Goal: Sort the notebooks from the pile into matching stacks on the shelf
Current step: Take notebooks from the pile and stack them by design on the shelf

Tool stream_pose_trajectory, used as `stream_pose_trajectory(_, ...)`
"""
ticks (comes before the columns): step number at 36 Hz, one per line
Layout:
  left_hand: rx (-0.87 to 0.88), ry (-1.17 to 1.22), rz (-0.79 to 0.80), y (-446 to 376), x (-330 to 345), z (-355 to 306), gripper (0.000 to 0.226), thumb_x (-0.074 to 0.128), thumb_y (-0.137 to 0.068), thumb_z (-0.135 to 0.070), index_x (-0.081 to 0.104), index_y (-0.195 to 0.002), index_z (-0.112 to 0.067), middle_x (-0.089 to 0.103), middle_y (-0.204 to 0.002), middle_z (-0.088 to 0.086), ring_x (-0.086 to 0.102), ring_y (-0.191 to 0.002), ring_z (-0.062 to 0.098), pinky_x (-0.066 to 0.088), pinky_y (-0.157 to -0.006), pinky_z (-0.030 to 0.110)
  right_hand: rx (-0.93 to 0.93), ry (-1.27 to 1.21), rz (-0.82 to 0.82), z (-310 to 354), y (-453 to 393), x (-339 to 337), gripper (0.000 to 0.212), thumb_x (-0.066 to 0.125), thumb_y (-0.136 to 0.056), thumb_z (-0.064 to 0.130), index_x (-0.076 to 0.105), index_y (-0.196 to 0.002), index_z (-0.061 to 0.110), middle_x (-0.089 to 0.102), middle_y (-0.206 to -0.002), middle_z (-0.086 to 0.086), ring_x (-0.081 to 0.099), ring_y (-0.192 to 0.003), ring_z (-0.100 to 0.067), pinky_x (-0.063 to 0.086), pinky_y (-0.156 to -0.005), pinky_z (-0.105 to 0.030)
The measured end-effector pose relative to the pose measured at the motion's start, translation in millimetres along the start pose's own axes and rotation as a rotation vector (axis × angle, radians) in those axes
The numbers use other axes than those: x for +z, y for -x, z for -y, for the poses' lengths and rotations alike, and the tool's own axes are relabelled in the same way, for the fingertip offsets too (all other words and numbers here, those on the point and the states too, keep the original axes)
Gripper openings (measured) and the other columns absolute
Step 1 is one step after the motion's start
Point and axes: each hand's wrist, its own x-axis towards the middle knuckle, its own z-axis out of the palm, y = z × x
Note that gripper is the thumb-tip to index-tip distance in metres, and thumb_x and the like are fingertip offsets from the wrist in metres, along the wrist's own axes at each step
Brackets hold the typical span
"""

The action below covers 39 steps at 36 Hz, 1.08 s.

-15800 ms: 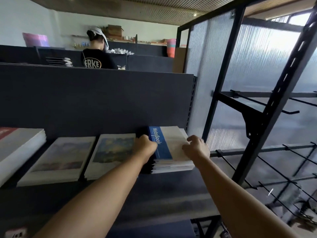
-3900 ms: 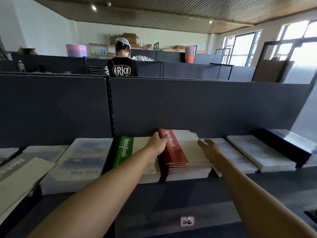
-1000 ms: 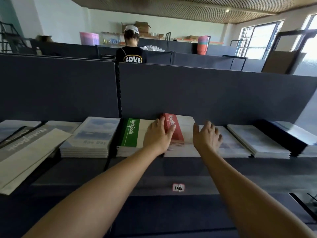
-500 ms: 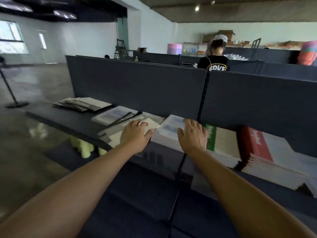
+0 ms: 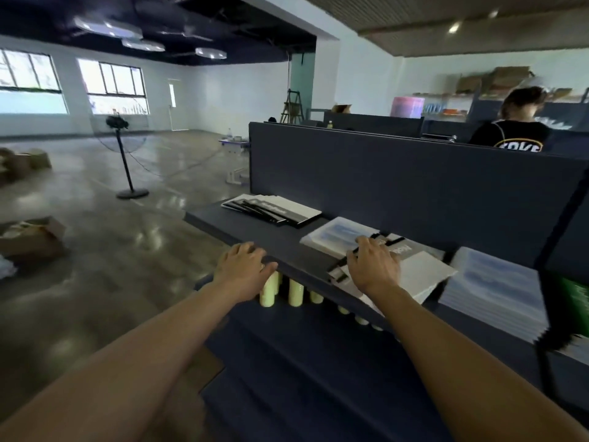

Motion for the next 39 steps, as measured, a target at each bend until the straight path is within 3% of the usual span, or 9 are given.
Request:
stream_pose_trajectory(10, 0.039, 0.031, 0.024, -55.9, 7.4, 50.8, 0.054, 0.031, -0.099, -0.052, 0.038, -0.144, -0.022, 0.025, -0.156, 0.006, 0.018, -0.145, 0.024, 0.02, -0.117, 0.042, 0.018, 0.092, 0.083, 44.6, -53.4, 25.3, 0.047, 0.028, -0.101, 0.039, 0.034, -0.143, 0.019, 0.048, -0.14, -0.01, 0.043, -0.128, -0.029, 0.031, -0.104, -0.042)
stream_pose_trajectory(28, 0.092, -0.004, 0.042, -204.4, 21.9, 78.3, 0.052, 0.039, -0.099, -0.047, 0.037, -0.144, -0.023, 0.022, -0.157, 0.005, 0.018, -0.144, 0.026, 0.018, -0.116, 0.042, -0.031, 0.14, 0.156, 93.0, -190.1, 84.3, 0.042, 0.036, -0.099, 0.04, 0.042, -0.131, 0.013, 0.052, -0.132, -0.012, 0.047, -0.121, -0.028, 0.037, -0.095, -0.038)
stream_pose_trajectory(39, 0.177, 0.022, 0.065, -278.5, 45.1, 111.6, 0.051, 0.046, -0.097, -0.039, 0.037, -0.144, -0.022, 0.023, -0.157, 0.005, 0.019, -0.144, 0.026, 0.019, -0.116, 0.043, -0.071, 0.166, 0.254, 139.3, -243.8, 132.5, 0.075, 0.042, -0.088, 0.066, 0.028, -0.145, 0.019, 0.044, -0.142, -0.008, 0.039, -0.13, -0.028, 0.033, -0.103, -0.042)
